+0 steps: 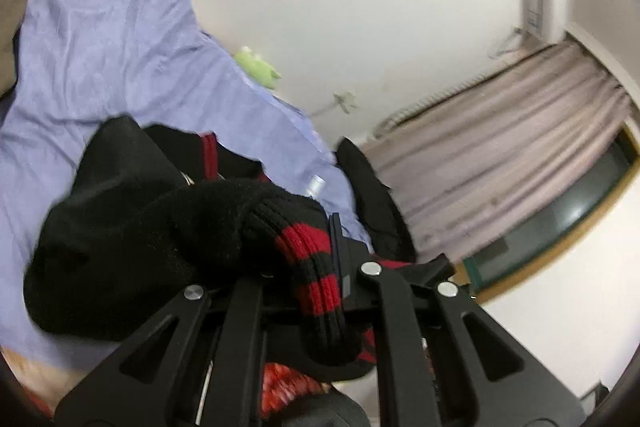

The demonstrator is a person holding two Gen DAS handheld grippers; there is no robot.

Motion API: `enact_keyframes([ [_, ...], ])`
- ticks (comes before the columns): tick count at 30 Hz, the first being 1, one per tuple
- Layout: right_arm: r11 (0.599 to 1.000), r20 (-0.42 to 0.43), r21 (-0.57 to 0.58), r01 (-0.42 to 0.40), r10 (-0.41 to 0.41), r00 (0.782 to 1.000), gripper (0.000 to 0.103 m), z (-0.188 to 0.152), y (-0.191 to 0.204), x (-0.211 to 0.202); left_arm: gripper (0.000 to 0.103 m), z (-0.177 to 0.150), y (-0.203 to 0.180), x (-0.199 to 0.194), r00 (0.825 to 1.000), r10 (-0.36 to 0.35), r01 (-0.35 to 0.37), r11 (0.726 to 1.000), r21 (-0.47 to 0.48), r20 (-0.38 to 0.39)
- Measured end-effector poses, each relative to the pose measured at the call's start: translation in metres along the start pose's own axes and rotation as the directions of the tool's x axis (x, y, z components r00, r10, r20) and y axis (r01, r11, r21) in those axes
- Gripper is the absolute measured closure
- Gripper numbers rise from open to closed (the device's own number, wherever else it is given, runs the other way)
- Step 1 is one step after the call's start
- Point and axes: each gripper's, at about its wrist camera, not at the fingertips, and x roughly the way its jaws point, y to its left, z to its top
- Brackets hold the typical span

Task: Fold large clothes

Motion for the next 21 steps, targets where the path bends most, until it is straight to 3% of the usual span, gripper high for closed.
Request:
enact_keyframes([
  [5, 0.989, -0.051, 0.066, 0.130, -0.127, 0.991, 0.093, 0.062, -0.048, 0.083, 0.094, 0.051, 0.049, 0.075, 0.992, 0.128, -0.126, 0.990, -0.061, 0.020],
  [11, 0.954, -0.136, 0.076, 0.290, -0.278, 0.951, 0.093, 0.094, -0.136, 0.181, 0.093, 0.075, 0.133, 0.160, 0.956, 0.293, -0.290, 0.953, -0.088, 0.016],
  [16, 0.951, -0.126, -0.021, 0.309, -0.309, 0.943, 0.094, 0.109, -0.176, 0.235, 0.092, 0.084, 0.176, 0.200, 0.932, 0.357, -0.360, 0.932, 0.036, 0.061],
  [21, 0.955, -0.127, -0.078, 0.287, -0.295, 0.947, 0.094, 0.118, -0.204, 0.270, 0.090, 0.093, 0.220, 0.228, 0.932, 0.356, -0.361, 0.930, 0.071, 0.072],
])
